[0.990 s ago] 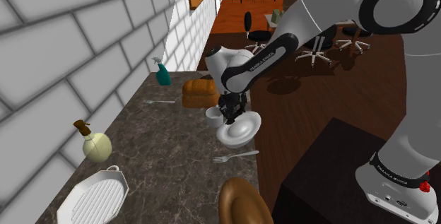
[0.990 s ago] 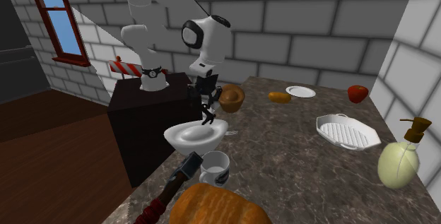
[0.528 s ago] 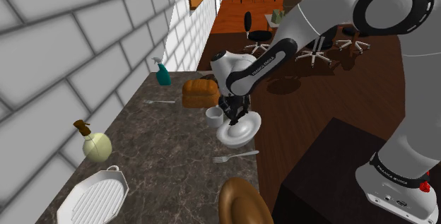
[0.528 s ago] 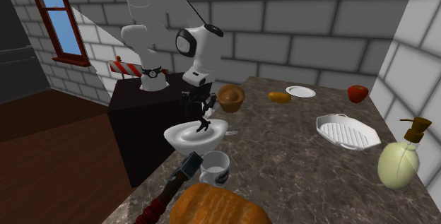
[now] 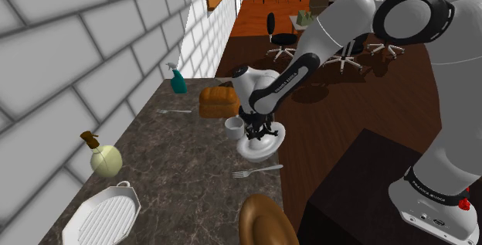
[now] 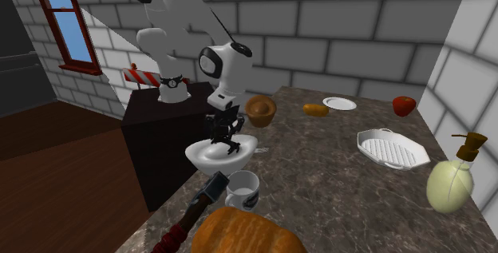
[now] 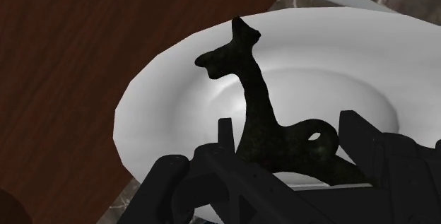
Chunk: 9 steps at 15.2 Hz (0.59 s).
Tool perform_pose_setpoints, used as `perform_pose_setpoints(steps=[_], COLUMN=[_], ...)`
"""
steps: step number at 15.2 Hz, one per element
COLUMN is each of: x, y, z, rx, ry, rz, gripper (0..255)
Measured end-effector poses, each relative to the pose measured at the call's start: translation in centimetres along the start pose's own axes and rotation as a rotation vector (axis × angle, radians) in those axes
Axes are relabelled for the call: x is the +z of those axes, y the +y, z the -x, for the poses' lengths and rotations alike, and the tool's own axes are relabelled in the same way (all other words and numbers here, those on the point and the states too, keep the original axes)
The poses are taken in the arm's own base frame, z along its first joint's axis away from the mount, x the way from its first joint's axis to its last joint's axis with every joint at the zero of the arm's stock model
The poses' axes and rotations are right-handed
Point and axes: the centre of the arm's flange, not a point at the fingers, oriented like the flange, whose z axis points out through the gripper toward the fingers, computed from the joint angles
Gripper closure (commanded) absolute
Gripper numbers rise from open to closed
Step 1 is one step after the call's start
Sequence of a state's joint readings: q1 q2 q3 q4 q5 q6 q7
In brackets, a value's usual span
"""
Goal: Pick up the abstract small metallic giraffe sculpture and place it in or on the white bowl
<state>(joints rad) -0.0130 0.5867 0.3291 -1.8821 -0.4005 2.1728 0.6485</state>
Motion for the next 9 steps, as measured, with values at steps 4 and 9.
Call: perform_pose_setpoints(steps=[4,9], x=[0.63,0.65], y=[-0.17,-0.20], z=[-0.12,-0.11], rx=[0.000,0.000], ry=[0.000,0.000], rz=[0.000,0.000], gripper=[255,0])
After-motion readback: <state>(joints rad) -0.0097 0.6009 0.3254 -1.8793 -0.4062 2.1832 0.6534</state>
